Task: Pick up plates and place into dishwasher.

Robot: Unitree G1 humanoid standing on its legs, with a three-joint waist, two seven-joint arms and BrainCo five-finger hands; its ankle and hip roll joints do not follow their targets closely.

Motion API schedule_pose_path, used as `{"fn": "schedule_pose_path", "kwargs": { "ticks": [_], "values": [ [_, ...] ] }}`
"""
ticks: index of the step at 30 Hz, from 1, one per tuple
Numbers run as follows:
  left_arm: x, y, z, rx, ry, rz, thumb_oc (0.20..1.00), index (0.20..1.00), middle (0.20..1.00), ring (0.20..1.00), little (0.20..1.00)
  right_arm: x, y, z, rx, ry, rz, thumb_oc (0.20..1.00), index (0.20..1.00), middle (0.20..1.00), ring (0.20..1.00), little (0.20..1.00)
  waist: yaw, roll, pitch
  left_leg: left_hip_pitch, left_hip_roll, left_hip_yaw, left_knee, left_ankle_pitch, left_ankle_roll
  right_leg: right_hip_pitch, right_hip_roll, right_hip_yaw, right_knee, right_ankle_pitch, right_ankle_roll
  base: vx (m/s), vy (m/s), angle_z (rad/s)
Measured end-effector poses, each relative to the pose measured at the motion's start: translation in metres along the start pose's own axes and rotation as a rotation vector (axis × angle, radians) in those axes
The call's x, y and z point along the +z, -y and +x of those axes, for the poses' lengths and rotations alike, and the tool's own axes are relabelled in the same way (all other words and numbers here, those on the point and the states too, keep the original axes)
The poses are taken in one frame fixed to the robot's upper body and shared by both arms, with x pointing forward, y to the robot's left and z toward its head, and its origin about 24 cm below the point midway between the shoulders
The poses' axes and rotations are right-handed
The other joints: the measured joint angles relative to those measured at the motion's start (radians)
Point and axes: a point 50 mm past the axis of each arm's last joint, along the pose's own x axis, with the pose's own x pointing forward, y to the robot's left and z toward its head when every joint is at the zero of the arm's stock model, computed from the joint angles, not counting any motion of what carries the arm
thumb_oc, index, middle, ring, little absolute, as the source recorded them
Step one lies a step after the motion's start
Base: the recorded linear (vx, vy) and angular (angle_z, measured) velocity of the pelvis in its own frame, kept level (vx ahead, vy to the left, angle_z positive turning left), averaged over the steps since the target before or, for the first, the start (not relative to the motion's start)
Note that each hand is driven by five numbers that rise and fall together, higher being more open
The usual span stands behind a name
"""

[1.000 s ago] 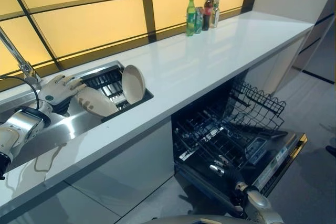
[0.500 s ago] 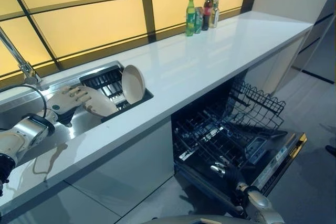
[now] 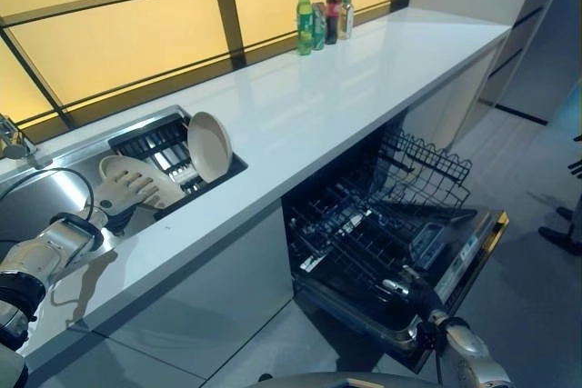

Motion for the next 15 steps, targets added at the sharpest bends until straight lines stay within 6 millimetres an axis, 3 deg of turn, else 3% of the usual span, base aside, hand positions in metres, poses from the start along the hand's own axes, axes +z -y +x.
{"fn": "schedule_pose_path", "kwargs": {
  "ticks": [6,8,9,10,15],
  "values": [
    [-0.002,-0.007,0.008,0.016,-0.037,0.006,1.000,1.000,1.000,1.000,1.000,0.002,0.001,0.001,-0.004,0.007,0.001,1.000,1.000,1.000,1.000,1.000,-0.013,-0.002,0.005,-0.001,0.000,0.003,0.000,0.000,0.000,-0.002,0.000,0.003,0.000,0.001,0.001,-0.01,0.034,-0.01],
    [-0.004,-0.005,0.007,0.007,-0.051,0.008,0.799,0.799,0.799,0.799,0.799,0.005,0.001,0.002,-0.003,0.014,-0.001,1.000,1.000,1.000,1.000,1.000,-0.022,-0.003,0.006,-0.002,0.000,0.004,0.000,0.000,0.000,-0.005,0.000,0.003,0.000,0.001,0.001,-0.04,0.031,-0.01],
    [-0.006,-0.004,0.007,0.003,-0.063,0.009,0.385,0.385,0.385,0.385,0.385,0.006,0.001,0.003,-0.003,0.018,-0.002,1.000,1.000,1.000,1.000,1.000,-0.023,-0.004,0.009,-0.003,0.001,0.005,0.000,0.000,0.000,-0.008,0.000,0.004,0.000,0.001,0.001,-0.04,0.028,-0.03],
    [-0.009,-0.005,0.008,0.001,-0.076,0.015,0.200,0.200,0.200,0.200,0.200,0.007,0.001,0.003,-0.004,0.021,-0.004,1.000,1.000,1.000,1.000,1.000,-0.024,-0.006,0.015,-0.003,0.001,0.006,0.000,0.000,0.000,-0.007,0.001,0.005,0.000,0.001,0.001,-0.04,0.024,-0.03],
    [-0.017,-0.002,0.009,-0.050,-0.123,0.037,0.200,0.200,0.200,0.200,0.200,0.012,0.005,0.005,-0.017,0.036,0.006,1.000,1.000,1.000,1.000,1.000,-0.027,-0.009,0.027,-0.018,0.000,0.010,0.000,0.002,0.003,-0.024,0.001,0.011,0.000,0.007,0.000,-0.02,-0.005,-0.04]
  ]
}}
